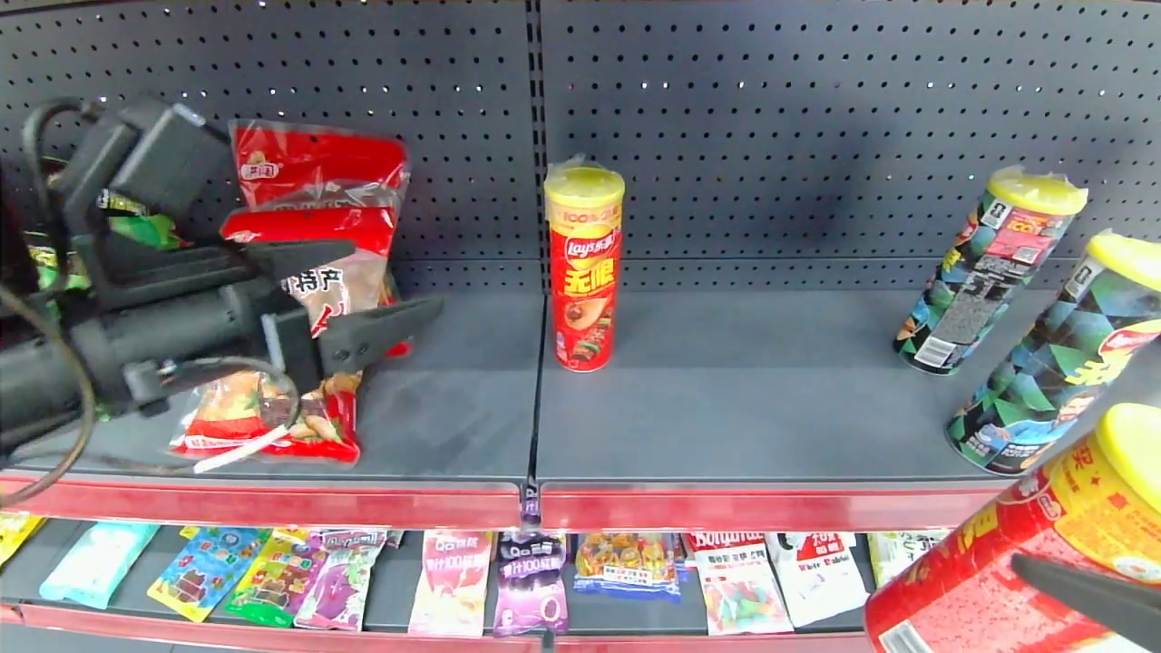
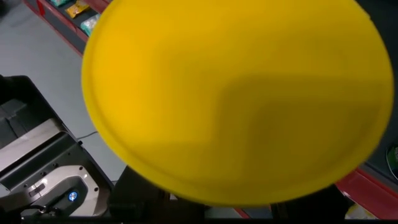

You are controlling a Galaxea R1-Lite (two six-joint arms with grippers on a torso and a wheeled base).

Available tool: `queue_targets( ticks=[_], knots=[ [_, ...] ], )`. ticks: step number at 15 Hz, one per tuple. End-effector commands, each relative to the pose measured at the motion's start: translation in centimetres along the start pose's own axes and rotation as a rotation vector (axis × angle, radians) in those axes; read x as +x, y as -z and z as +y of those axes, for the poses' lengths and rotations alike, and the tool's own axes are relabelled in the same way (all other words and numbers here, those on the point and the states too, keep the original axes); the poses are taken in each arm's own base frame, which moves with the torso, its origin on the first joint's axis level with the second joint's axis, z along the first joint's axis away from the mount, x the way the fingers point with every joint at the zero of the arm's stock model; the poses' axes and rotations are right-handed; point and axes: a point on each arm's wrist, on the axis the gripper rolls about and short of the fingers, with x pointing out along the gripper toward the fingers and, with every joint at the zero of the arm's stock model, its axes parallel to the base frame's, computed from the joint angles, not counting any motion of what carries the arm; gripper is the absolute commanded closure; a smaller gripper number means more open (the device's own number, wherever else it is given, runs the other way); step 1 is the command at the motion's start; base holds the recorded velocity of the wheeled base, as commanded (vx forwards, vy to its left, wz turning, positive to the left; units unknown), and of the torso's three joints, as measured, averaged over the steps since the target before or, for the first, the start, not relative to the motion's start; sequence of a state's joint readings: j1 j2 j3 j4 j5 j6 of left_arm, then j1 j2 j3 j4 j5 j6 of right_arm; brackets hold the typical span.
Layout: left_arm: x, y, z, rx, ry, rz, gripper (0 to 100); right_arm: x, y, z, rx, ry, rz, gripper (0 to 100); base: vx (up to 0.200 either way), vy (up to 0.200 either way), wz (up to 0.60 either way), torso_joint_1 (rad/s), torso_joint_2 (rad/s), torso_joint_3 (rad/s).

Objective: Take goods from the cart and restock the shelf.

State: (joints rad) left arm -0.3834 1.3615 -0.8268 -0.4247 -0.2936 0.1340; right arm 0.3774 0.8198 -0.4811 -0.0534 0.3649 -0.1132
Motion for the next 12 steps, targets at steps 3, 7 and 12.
queue_targets(
  ticks=[3, 7, 12],
  knots=[
    [9.1, 0.3, 1.4, -0.021, 0.113, 0.018, 0, 0.0, 0.1, 0.0, 0.001, 0.003, 0.002, 100, 0.0, 0.0, 0.0, 0.0, 0.0, 0.0],
    [12.1, 0.9, 1.9, -0.014, 0.121, 0.001, 0, -0.1, 0.2, 0.0, 0.002, 0.006, 0.0, 100, 0.0, 0.0, 0.0, 0.0, 0.0, 0.0],
    [15.1, 0.6, 1.5, -0.005, 0.153, -0.018, 0, -0.2, 0.3, 0.0, 0.005, 0.009, 0.002, 100, 0.0, 0.0, 0.0, 0.0, 0.0, 0.0]
  ],
)
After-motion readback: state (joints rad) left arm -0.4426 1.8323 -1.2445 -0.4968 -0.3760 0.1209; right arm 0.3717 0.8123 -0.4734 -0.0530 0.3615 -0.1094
